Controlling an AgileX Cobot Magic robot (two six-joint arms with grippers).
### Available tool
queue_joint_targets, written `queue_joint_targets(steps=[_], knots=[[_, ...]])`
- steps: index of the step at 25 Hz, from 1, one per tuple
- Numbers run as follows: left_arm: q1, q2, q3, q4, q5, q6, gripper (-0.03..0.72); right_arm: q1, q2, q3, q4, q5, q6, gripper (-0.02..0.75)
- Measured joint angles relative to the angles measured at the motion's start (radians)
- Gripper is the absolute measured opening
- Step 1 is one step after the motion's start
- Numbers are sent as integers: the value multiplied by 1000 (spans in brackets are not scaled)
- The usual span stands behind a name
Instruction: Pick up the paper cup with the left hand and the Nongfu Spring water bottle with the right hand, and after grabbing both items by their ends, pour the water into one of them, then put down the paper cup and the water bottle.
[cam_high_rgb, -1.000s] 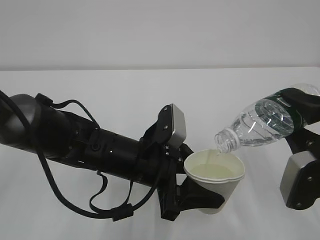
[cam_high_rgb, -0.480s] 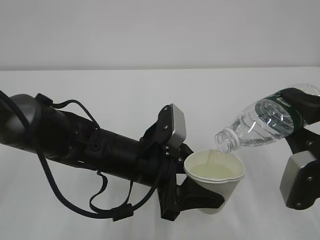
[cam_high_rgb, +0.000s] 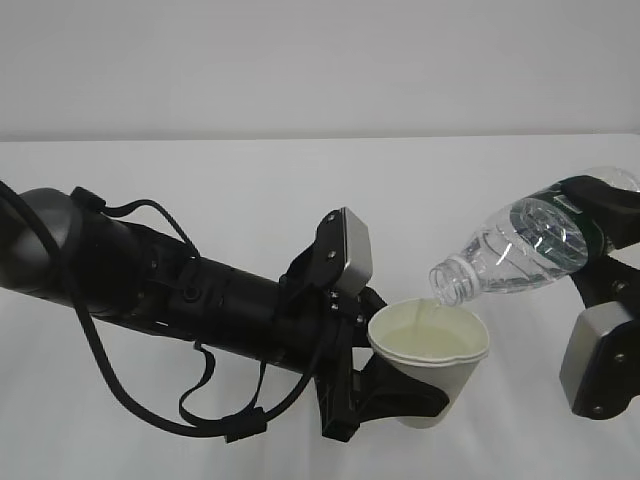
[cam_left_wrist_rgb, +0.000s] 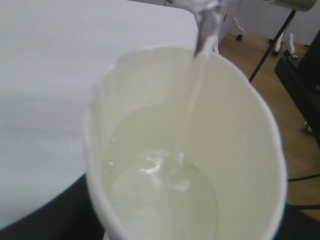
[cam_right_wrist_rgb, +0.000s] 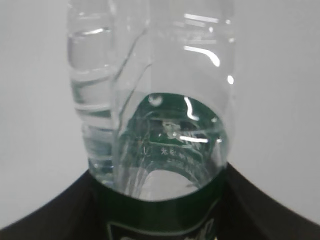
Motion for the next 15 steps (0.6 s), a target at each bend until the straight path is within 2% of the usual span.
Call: queue_joint_targets(steps=[15], knots=[[0, 0, 0, 0, 0, 0, 452, 0, 0, 0, 0, 0, 4, 420]])
